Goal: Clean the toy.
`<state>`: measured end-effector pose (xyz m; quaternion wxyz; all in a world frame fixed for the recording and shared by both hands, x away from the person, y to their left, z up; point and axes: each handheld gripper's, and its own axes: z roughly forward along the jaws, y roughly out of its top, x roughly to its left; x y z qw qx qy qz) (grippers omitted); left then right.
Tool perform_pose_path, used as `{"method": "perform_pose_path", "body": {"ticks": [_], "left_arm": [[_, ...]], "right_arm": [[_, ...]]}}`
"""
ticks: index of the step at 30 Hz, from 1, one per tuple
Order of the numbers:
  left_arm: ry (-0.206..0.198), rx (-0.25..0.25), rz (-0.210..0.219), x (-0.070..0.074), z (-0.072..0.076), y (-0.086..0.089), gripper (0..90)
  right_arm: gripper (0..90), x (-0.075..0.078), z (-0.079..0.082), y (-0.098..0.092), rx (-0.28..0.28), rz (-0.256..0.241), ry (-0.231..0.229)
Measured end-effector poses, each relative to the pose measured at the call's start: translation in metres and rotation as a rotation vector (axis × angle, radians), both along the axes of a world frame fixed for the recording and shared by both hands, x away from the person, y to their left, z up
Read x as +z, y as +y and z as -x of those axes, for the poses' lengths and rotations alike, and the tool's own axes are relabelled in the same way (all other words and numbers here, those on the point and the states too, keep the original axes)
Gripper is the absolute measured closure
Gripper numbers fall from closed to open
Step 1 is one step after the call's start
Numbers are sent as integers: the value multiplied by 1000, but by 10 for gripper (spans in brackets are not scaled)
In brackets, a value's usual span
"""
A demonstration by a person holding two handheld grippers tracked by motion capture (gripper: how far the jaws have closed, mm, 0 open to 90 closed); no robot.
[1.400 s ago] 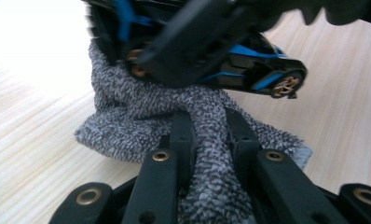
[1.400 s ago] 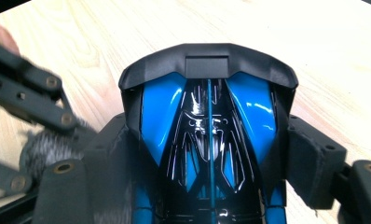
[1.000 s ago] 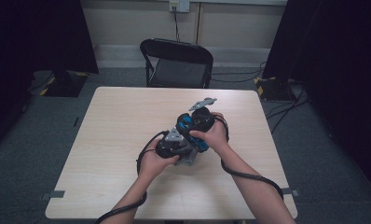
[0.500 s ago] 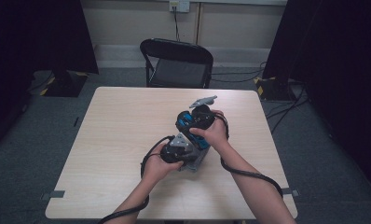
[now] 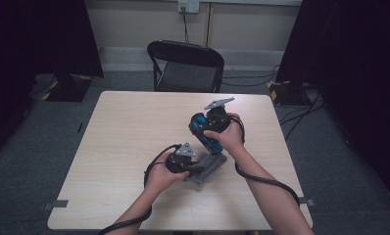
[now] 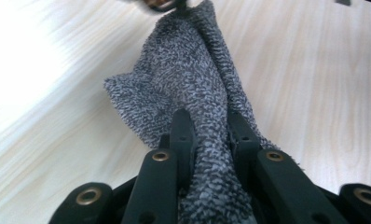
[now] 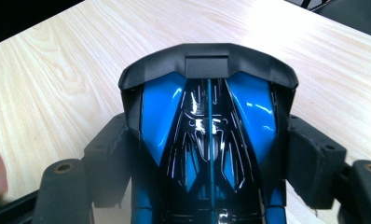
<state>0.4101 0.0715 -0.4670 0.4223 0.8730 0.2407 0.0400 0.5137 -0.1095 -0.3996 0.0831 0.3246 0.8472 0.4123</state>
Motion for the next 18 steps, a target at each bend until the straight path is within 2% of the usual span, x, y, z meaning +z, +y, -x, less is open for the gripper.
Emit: {"method": "perform_pose_path", "body": {"ticks": [4,12,18], "left_arm": [[-5,43,-17,3,-4,16,763],[-34,149,-11,16,-16,50,763],[-54,206,-7,23,-24,65,763]], "right_arm": [[258,1,0,-6,-7,3,-4],[258,-1,4,-11,0,6,0],[258,-4,7,-13,8,9,2]]}}
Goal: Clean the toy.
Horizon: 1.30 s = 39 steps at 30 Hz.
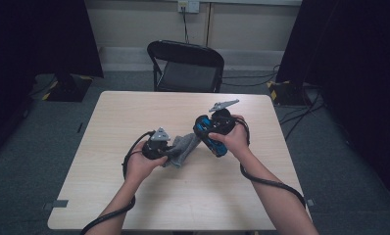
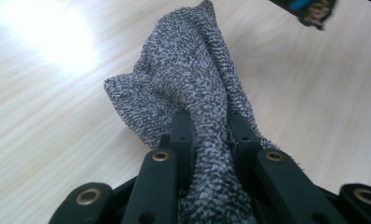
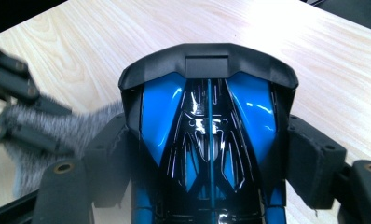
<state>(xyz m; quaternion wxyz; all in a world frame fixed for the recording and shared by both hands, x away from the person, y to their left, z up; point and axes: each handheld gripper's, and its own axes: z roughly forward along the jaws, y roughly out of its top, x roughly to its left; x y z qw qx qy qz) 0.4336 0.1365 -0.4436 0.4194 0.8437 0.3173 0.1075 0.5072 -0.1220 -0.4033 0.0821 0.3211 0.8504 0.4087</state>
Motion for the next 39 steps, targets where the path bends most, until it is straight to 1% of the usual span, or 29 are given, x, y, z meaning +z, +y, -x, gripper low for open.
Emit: {"method": "perform_pose_path", "body": {"ticks": [1,4,7,8,9,12,13,15,16,18,21,23,29,31,37,39], "left_arm": [[5,5,9,0,-1,1,763],[7,17,6,1,-2,5,763],[1,31,15,4,-4,7,763],[-7,36,12,5,-5,8,763],[0,41,22,5,-5,7,763],[-12,47,14,8,-7,8,763],[-9,51,19,9,-8,8,763],[-21,60,12,10,-10,9,763],[-15,62,20,11,-10,9,763],[-23,68,13,13,-12,10,764],[-31,78,24,17,-13,10,764],[-30,78,37,19,-14,10,763],[-45,79,42,25,-17,4,763],[-43,76,52,26,-17,1,763],[-37,46,44,25,-18,-10,763],[-35,43,41,24,-17,-13,763]], "right_arm": [[258,0,0,0,1,2,2],[258,-2,3,-1,7,0,6],[258,-4,5,-2,12,1,6],[258,-5,6,-2,19,1,6],[258,-5,7,-2,19,5,7],[258,-8,9,-2,25,7,9],[258,-9,10,-2,29,4,11],[258,-11,11,-2,30,5,14],[258,-11,11,-2,35,6,14],[258,-13,12,-2,37,6,16],[258,-14,14,-2,40,5,18],[258,-15,15,-2,41,3,17],[258,-18,18,0,49,6,16],[258,-19,19,2,53,2,18],[257,-20,21,9,63,2,12],[258,-19,21,10,63,0,9]]}}
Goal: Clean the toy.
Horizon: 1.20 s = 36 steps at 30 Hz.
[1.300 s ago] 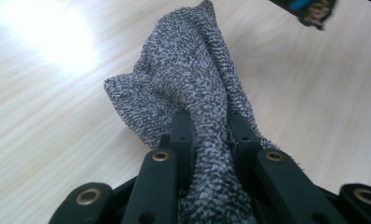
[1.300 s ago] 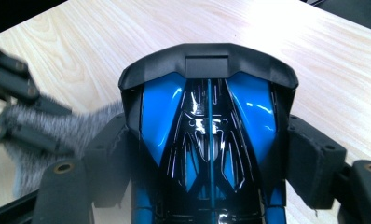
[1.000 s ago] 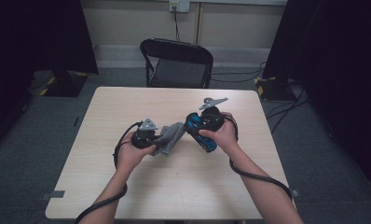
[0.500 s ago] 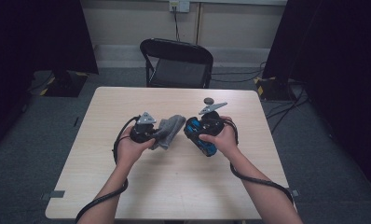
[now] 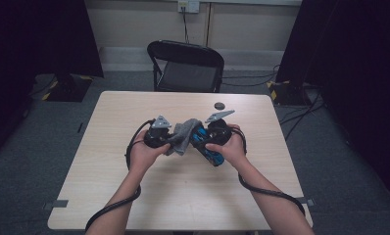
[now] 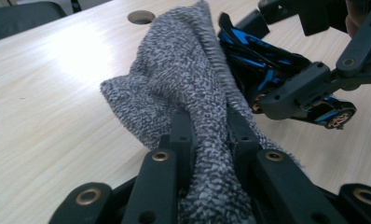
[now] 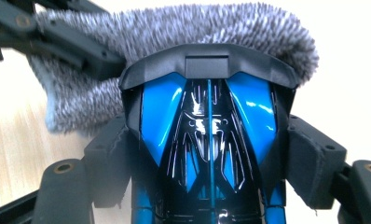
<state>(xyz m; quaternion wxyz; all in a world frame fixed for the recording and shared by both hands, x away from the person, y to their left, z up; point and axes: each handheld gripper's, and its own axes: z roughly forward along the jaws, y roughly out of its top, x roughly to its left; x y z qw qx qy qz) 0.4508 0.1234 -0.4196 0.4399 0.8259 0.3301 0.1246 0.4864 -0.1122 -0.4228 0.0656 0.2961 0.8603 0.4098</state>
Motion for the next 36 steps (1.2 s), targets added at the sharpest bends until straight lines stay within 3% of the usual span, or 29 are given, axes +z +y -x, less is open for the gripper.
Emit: {"method": "perform_pose_path", "body": {"ticks": [20,36], "left_arm": [[18,-15,1,-7,3,-5,763],[48,-60,5,-13,6,-21,763]], "right_arm": [[258,5,-1,3,-19,2,-22],[258,11,-4,6,-38,-9,-36]]}}
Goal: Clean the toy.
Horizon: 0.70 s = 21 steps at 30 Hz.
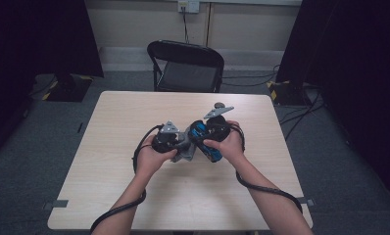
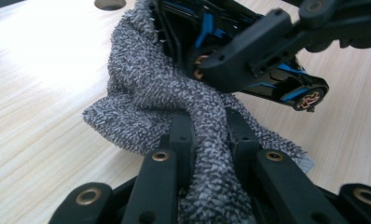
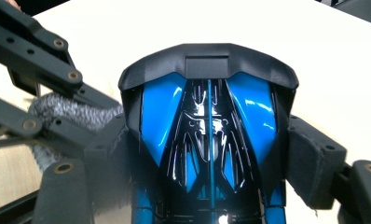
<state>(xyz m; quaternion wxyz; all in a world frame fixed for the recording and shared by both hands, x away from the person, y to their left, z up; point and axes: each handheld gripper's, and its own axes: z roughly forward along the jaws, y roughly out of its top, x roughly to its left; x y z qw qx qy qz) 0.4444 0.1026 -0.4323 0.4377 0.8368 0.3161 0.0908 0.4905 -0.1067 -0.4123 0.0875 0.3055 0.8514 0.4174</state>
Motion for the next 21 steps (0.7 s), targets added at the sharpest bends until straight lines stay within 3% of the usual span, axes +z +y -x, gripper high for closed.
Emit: {"method": "perform_pose_path", "body": {"ticks": [21], "left_arm": [[-7,-42,-19,-3,5,-16,763]], "right_arm": [[257,5,-3,2,-9,5,-2]]}}
